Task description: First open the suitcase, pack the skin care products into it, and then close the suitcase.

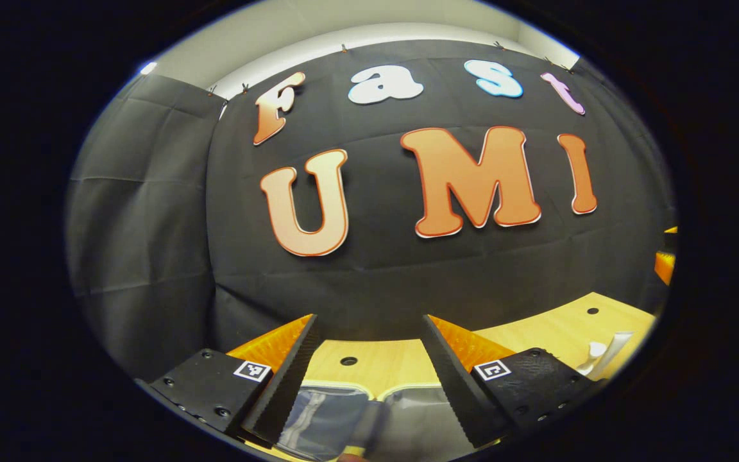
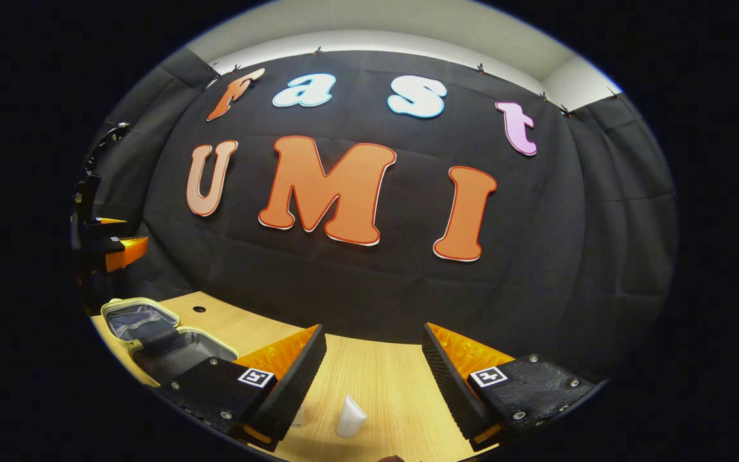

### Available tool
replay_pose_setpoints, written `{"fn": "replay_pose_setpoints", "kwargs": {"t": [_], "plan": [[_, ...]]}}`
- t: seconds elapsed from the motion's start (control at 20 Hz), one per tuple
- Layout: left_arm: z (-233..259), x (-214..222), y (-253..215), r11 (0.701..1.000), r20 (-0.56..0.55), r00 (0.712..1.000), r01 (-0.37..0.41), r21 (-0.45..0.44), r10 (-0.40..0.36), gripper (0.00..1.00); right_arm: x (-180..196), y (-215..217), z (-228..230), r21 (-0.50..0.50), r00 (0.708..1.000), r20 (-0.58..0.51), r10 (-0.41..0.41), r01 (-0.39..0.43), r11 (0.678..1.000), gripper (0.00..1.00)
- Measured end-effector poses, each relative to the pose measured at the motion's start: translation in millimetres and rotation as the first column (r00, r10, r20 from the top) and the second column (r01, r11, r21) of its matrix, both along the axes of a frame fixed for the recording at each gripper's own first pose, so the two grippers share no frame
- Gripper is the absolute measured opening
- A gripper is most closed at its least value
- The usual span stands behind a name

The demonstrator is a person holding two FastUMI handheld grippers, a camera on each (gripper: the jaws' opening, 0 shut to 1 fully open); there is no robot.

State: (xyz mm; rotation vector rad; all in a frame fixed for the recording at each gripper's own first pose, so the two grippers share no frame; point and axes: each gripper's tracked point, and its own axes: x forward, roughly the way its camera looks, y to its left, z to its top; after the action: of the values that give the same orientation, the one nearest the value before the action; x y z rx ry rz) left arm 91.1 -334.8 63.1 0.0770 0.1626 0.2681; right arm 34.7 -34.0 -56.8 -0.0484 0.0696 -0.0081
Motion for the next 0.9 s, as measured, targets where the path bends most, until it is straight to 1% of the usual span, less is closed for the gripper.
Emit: {"fn": "replay_pose_setpoints", "kwargs": {"t": [0.15,0.3,0.6,0.75,0.9], "plan": [[3.3,4.4,-43.4,0.998,0.015,0.998,0.061,-0.010,-0.061,0.99,-2.3,-5.3,-9.7,-0.008,1.000,-0.016,0.007,-0.007,1.000,0.96],[-9.1,7.3,-90.3,0.991,-0.011,0.991,0.134,-0.015,-0.134,0.99,-3.3,-8.3,-23.7,-0.004,0.999,-0.046,0.015,-0.015,1.000,0.96],[-35.9,13.1,-171.4,0.960,-0.070,0.958,0.277,-0.029,-0.278,1.00,-5.7,-18.4,-44.1,-0.001,0.996,-0.085,0.019,-0.019,1.000,0.96],[-51.8,14.3,-202.0,0.942,-0.106,0.936,0.331,-0.063,-0.336,1.00,-8.1,-19.9,-54.6,0.014,0.993,-0.115,0.032,-0.031,0.999,0.95],[-68.3,12.2,-227.7,0.927,-0.133,0.918,0.368,-0.071,-0.374,0.99,-10.2,-23.2,-61.6,0.017,0.991,-0.125,0.039,-0.037,0.999,0.96]]}}
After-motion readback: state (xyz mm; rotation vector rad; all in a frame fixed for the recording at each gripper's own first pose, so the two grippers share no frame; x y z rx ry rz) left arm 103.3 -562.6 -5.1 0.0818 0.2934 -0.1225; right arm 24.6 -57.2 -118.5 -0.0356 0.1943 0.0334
